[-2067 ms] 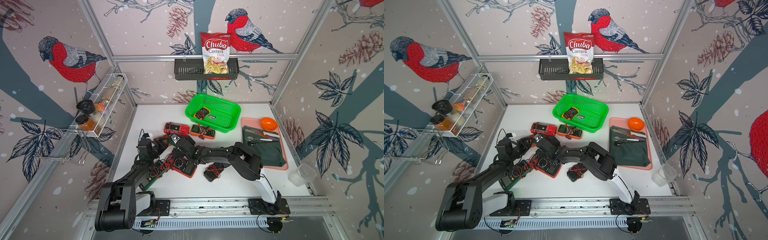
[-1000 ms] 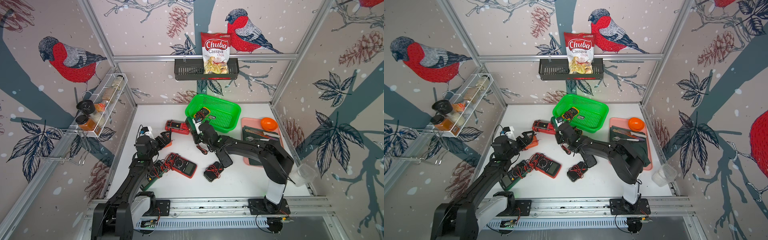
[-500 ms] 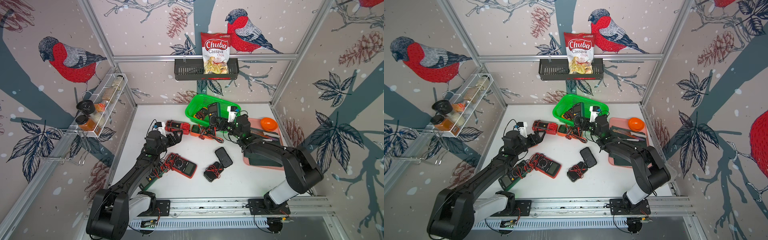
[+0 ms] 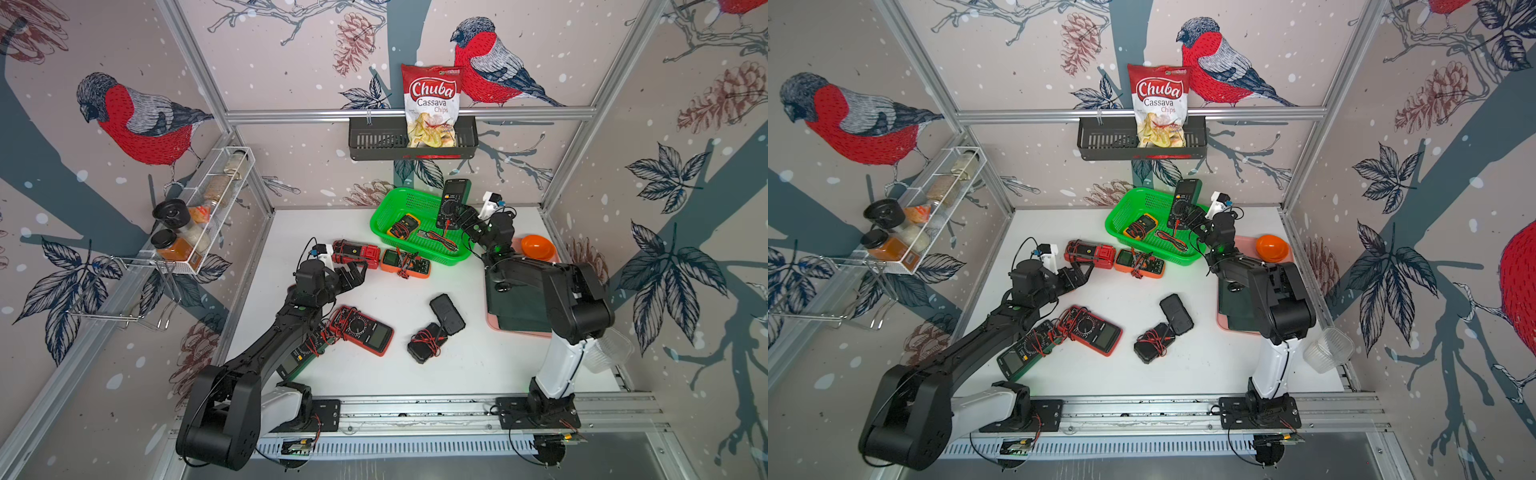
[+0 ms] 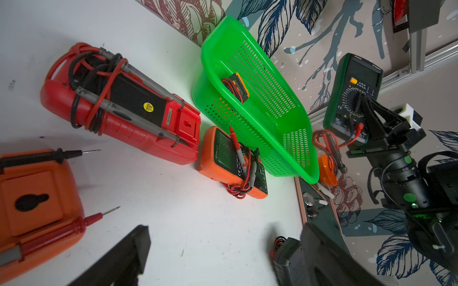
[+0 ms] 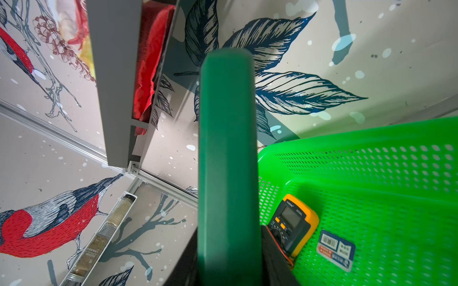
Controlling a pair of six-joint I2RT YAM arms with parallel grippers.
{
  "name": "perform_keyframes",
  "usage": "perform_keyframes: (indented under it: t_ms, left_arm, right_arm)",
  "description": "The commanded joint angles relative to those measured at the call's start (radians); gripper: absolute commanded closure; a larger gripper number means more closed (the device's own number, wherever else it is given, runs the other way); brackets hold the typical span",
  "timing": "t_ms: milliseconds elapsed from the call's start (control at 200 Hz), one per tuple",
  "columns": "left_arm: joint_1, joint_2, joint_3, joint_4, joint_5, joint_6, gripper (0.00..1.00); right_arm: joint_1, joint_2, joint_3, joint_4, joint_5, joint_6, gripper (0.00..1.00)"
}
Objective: Put the multimeter into the basket
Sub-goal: Place the multimeter in the basket.
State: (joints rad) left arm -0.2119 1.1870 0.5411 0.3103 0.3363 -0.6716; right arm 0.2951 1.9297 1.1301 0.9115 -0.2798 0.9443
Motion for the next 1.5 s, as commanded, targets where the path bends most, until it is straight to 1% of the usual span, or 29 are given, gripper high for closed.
perform_keyframes:
  t_ms: [0,130,410,515,620,795,895,976,1091,1151,1241,1286,1426,1491]
  left_arm:
    - [-0.001,0.004,0.004,0.032,0.001,0.022,0.02]
    - [-0.001,0.002,-0.005,0.033,0.003,0.019,0.02]
    - [-0.001,0.001,-0.018,0.041,0.003,0.017,0.02]
    - [-0.001,0.001,-0.020,0.043,0.003,0.013,0.02]
    - [0.000,0.001,-0.021,0.045,0.003,0.012,0.02]
    - [0.000,0.003,-0.022,0.050,0.005,0.006,0.02]
    - [-0.001,0.004,-0.023,0.053,0.005,0.005,0.02]
    - [-0.001,0.006,-0.024,0.054,0.005,0.002,0.02]
    - [-0.001,0.008,-0.022,0.059,0.006,0.000,0.02]
    - [-0.001,0.012,-0.022,0.059,0.006,-0.004,0.02]
    - [-0.001,0.013,-0.020,0.061,0.007,-0.009,0.02]
    - [-0.001,0.013,-0.022,0.062,0.006,-0.011,0.02]
    - [-0.001,0.011,-0.021,0.066,0.006,-0.017,0.02]
    - [0.000,0.010,-0.020,0.066,0.007,-0.019,0.02]
  right_arm:
    - [-0.001,0.077,0.077,0.116,0.026,0.044,0.93]
    - [0.005,0.168,0.139,0.116,0.050,0.068,0.93]
    - [0.046,0.286,0.211,0.065,0.081,0.077,0.92]
    - [0.060,0.309,0.203,0.063,0.094,0.096,0.92]
    - [0.075,0.320,0.181,0.075,0.115,0.106,0.87]
    - [0.088,0.353,0.185,0.046,0.141,0.132,0.86]
    - [0.093,0.367,0.185,0.028,0.166,0.143,0.81]
    - [0.095,0.372,0.186,0.009,0.192,0.145,0.71]
    - [0.100,0.386,0.223,-0.070,0.213,0.139,0.59]
    - [0.103,0.394,0.248,-0.118,0.222,0.132,0.50]
    - [0.104,0.401,0.284,-0.199,0.232,0.129,0.47]
    - [0.106,0.400,0.292,-0.235,0.241,0.132,0.44]
    - [0.106,0.397,0.309,-0.289,0.243,0.122,0.37]
    - [0.106,0.390,0.323,-0.335,0.255,0.110,0.36]
